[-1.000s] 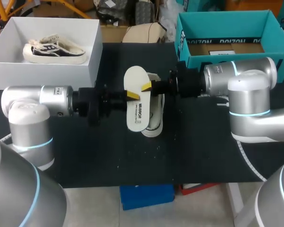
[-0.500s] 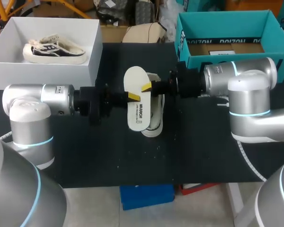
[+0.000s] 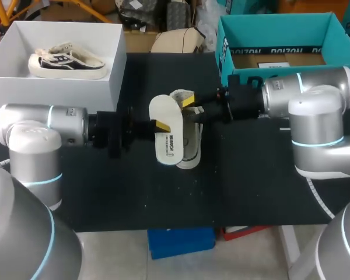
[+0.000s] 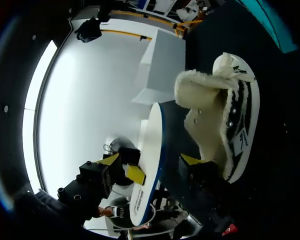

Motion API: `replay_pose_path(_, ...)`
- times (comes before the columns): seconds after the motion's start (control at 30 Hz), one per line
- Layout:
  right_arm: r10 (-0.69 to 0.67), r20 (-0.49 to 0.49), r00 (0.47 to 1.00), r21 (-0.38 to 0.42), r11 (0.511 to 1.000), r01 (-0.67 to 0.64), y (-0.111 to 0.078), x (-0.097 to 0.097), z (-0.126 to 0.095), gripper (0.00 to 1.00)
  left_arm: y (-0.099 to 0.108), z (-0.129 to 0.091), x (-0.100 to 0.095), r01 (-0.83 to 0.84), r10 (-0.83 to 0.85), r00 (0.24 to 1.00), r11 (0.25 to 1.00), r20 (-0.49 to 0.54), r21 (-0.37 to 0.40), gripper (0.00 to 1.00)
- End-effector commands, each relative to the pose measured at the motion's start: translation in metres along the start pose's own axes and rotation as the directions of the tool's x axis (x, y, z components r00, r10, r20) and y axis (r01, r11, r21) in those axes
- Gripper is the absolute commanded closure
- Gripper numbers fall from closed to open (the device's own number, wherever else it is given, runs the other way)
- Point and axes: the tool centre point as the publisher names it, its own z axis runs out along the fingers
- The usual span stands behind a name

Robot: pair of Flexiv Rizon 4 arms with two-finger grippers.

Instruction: Take the shoe out of the shoebox, open the shoe tongue, remove and reinsert the insole, then place the shoe into the shoebox

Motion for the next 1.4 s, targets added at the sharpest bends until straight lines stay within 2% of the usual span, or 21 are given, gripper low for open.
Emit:
replay_pose_path(0.03,-0.031,0.165,0.986,-0.021,0.999,0.035,-0.012,0.010,-0.032,0.00,-0.021,-0.011,-0.006,0.013,-0.014,0.994,1.000,-0.108,-0.012,1.00)
replay_pose_path(0.1,-0.062,0.242,0.968,-0.032,0.997,0.072,-0.015,0.010,-0.045,0.00,-0.030,-0.014,-0.003,0.023,-0.022,0.989,1.000,-0.148,0.002,1.00)
replay_pose_path(0.3,-0.145,0.349,0.926,-0.083,0.979,0.184,-0.029,0.013,-0.079,0.00,-0.051,-0.022,0.003,0.057,-0.048,0.978,0.998,-0.203,0.040,1.00)
replay_pose_path(0.5,-0.218,0.388,0.896,-0.112,0.953,0.280,-0.047,0.019,-0.109,0.00,-0.068,-0.024,0.012,0.102,-0.081,0.968,0.992,-0.238,0.076,1.00)
replay_pose_path(0.67,-0.286,0.388,0.876,-0.088,0.935,0.344,-0.060,0.025,-0.129,0.00,-0.081,-0.021,0.016,0.134,-0.097,0.955,0.984,-0.280,0.116,1.00)
replay_pose_path(0.93,-0.286,0.388,0.876,-0.088,0.935,0.344,-0.060,0.025,-0.129,0.00,-0.102,-0.019,0.019,0.186,-0.119,0.936,0.967,-0.330,0.177,1.00)
replay_pose_path(1.13,-0.299,0.393,0.870,-0.081,0.931,0.356,-0.060,0.024,-0.130,0.00,-0.108,-0.020,0.022,0.203,-0.129,0.931,0.960,-0.342,0.193,1.00)
replay_pose_path(1.23,-0.323,0.449,0.833,-0.051,0.921,0.385,-0.068,0.018,-0.136,0.00,-0.110,-0.021,0.023,0.210,-0.131,0.928,0.957,-0.349,0.199,1.00)
replay_pose_path(1.4,-0.310,0.505,0.806,-0.063,0.918,0.393,-0.087,0.009,-0.151,0.00,-0.110,-0.021,0.027,0.222,-0.139,0.925,0.953,-0.353,0.205,1.00)
